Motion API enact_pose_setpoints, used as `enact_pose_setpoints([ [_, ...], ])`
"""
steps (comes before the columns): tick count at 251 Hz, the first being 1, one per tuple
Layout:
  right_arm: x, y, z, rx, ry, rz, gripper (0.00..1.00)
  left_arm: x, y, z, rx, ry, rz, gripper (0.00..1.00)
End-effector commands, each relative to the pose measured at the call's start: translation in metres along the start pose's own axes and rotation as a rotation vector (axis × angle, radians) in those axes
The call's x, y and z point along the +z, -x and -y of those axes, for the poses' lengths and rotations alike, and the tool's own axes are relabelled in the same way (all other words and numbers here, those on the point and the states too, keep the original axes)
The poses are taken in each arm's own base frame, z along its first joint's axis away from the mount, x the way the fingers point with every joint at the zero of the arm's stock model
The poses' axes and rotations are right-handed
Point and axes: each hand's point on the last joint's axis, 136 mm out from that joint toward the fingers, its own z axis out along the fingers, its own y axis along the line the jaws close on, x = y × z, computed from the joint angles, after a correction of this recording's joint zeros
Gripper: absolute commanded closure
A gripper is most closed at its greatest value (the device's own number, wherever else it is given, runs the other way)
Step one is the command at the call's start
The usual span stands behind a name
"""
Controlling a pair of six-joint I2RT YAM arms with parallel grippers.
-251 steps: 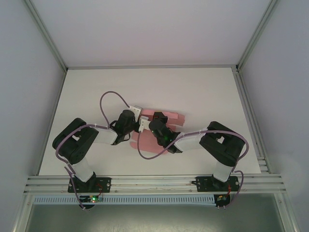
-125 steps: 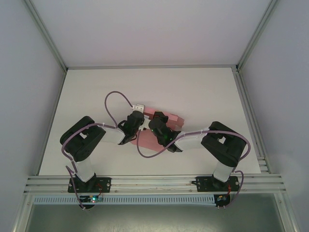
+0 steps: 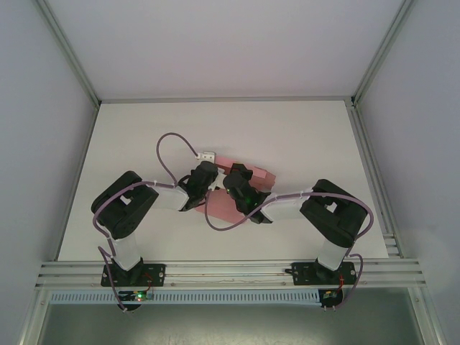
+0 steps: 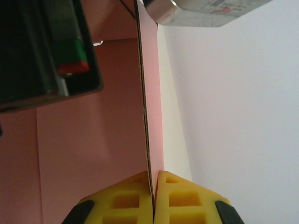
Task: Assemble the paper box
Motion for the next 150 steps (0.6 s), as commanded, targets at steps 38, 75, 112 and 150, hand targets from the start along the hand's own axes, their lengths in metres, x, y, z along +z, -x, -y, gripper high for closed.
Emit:
enact_pose_setpoints([
  [38, -0.009, 0.002, -0.034, -0.012, 0.140, 0.017, 1.00, 0.010, 0.008, -0.043, -0.048, 0.204, 0.064, 0.92],
  [75, -0.007, 0.001, -0.028, 0.015, 0.127, 0.010, 1.00, 0.013, 0.014, -0.042, -0.033, 0.215, 0.064, 1.00],
  [112, -0.006, 0.003, -0.004, 0.112, 0.085, 0.012, 0.90, 0.008, 0.024, -0.040, 0.000, 0.206, 0.098, 1.00],
  [150, -0.013, 0.008, 0.051, 0.240, 0.005, 0.047, 0.42, 0.000, 0.044, -0.023, 0.026, 0.116, 0.152, 1.00],
])
